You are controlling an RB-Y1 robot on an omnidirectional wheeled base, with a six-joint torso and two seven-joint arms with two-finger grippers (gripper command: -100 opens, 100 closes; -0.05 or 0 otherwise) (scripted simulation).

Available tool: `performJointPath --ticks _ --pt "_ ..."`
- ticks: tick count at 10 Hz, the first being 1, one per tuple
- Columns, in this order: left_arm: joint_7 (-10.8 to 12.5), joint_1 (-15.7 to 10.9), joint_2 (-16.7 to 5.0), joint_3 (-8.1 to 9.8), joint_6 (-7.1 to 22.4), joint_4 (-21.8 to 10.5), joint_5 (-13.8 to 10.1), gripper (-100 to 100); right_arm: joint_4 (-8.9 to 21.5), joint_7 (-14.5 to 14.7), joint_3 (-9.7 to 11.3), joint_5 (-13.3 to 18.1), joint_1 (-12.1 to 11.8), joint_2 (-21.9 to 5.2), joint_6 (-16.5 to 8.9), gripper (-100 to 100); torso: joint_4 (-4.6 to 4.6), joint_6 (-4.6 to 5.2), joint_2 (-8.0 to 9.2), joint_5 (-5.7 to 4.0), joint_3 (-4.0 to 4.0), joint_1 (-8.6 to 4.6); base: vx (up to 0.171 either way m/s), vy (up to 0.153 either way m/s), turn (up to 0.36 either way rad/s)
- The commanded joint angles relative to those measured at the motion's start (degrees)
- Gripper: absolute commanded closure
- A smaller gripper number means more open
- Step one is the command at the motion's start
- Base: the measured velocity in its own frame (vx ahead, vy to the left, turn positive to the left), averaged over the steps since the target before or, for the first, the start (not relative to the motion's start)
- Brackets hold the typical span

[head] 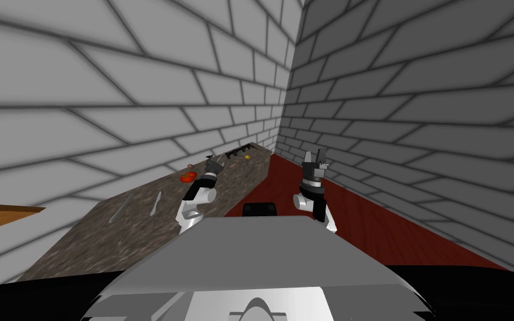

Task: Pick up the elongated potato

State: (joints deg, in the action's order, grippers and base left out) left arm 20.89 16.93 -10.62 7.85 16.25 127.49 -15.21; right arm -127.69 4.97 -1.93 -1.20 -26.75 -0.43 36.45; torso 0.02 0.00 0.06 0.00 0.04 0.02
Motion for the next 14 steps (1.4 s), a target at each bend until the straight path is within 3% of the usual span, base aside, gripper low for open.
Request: performJointPath --ticks 1,7,9,10,12,14 --pt "0.3 0.1 -0.2 0.21 2.0 0.2 -0.3 -100 0.0 0.0 0.0 0.0 0.0 0.0 0.0 0 0.00 0.00 0.00 0.00 0.00 0.00 -0.006 0.002 0.004" --pt "3.7 -4.0 -0.6 2.76 11.3 -3.7 -2.6 -100 0.0 0.0 0.0 0.0 0.0 0.0 0.0 0 -0.01 0.00 -0.04 0.00 -0.02 -0.01 -0.013 0.003 -0.032" --pt "3.7 -4.0 -0.6 2.76 13.9 -3.7 -2.6 -100 0.0 0.0 0.0 0.0 0.0 0.0 0.0 0 -0.01 0.00 -0.05 0.00 -0.03 0.01 -0.005 0.004 -0.012" --pt "4.7 -5.4 -0.8 3.63 16.1 -5.1 -3.4 -100 0.0 0.0 0.0 0.0 0.0 0.0 0.0 0 -0.01 -0.01 -0.06 0.00 -0.03 0.00 -0.004 0.003 -0.052" --pt "4.7 -5.4 -0.8 3.63 18.0 -5.1 -3.4 -100 0.0 0.0 0.0 0.0 0.0 0.0 0.0 0 -0.02 0.00 -0.07 0.00 -0.04 0.00 -0.003 0.003 -0.021" --pt "5.6 -6.9 -1.0 4.52 21.8 -6.7 -4.1 -100 0.0 0.0 0.0 0.0 0.0 0.0 0.0 0 -0.02 0.01 -0.09 0.00 -0.05 0.01 0.000 0.009 -0.057"
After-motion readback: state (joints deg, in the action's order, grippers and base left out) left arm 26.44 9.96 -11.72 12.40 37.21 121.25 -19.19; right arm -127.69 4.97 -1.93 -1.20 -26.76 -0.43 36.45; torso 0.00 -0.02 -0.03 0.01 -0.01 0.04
